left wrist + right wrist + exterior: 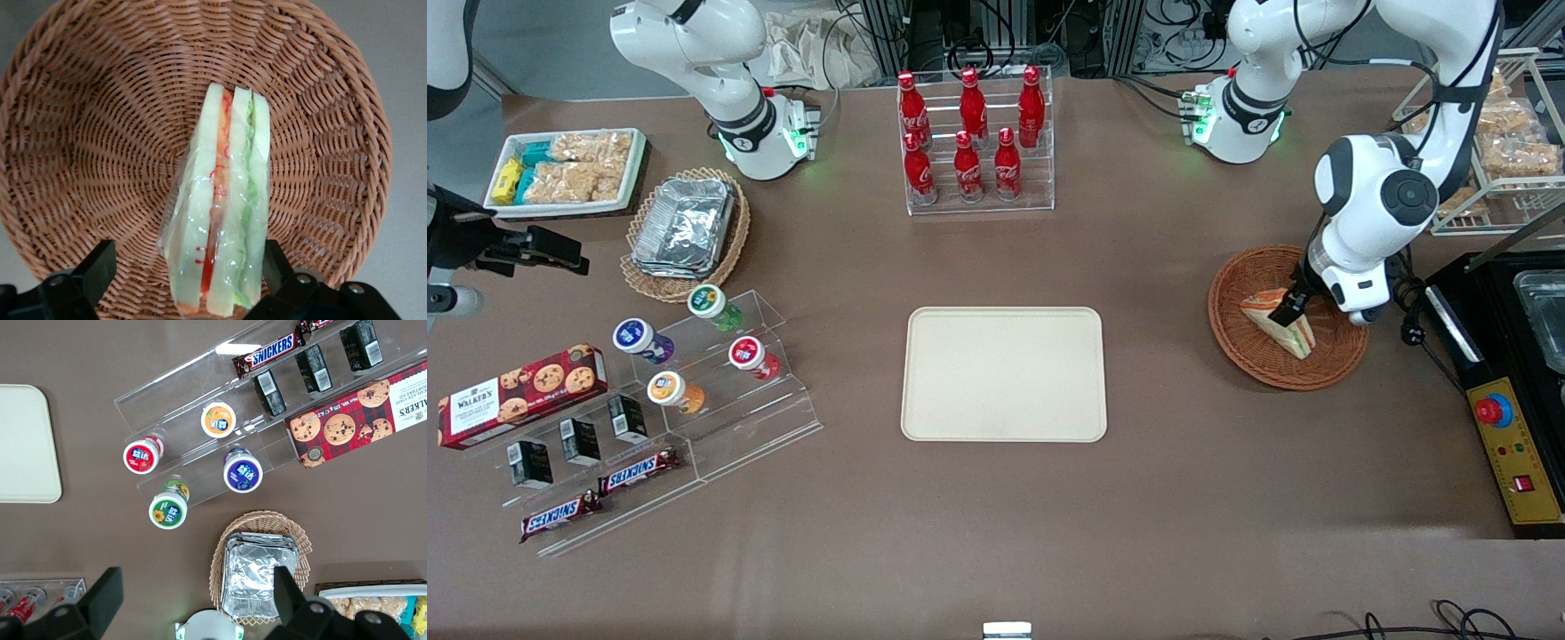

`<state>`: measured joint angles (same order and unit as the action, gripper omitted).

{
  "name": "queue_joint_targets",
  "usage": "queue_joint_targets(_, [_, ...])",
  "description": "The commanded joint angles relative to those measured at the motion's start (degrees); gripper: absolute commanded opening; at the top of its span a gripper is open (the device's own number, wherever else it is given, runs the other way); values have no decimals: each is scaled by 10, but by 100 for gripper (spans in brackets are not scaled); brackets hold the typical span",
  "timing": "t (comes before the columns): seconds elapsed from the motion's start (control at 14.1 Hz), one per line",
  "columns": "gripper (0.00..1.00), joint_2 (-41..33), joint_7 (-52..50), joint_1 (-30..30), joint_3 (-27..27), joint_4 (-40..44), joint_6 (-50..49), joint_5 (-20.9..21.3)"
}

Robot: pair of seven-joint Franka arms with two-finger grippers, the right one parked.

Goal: Place sandwich from basket to tray
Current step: 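Lower the left gripper and close it on the sandwich, then lift the sandwich out of the basket toward the cream tray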

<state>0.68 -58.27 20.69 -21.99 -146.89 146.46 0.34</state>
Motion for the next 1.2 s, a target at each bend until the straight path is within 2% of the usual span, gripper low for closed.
queue_joint_targets(0.0, [7, 4, -7, 3, -3, -14, 44, 2])
queue_joint_targets(0.07, [0, 3, -6, 3, -3, -13, 44, 2])
queue_joint_targets(0.28, [0, -18, 6, 2, -4, -5, 18, 2])
queue_joint_targets(0.57, [0, -92, 96, -3, -6, 52, -142, 0])
queue_joint_targets(0.71, [0, -95, 119, -9, -13, 119, -228, -1])
queue_joint_targets(0.85, [0, -81, 123, -21, -38, 227, -343, -2])
queue_joint_targets(0.99, [0, -45, 124, -28, -79, 344, -434, -6])
queue_joint_targets(1.13, [0, -9, 126, -28, -141, 421, -473, -7])
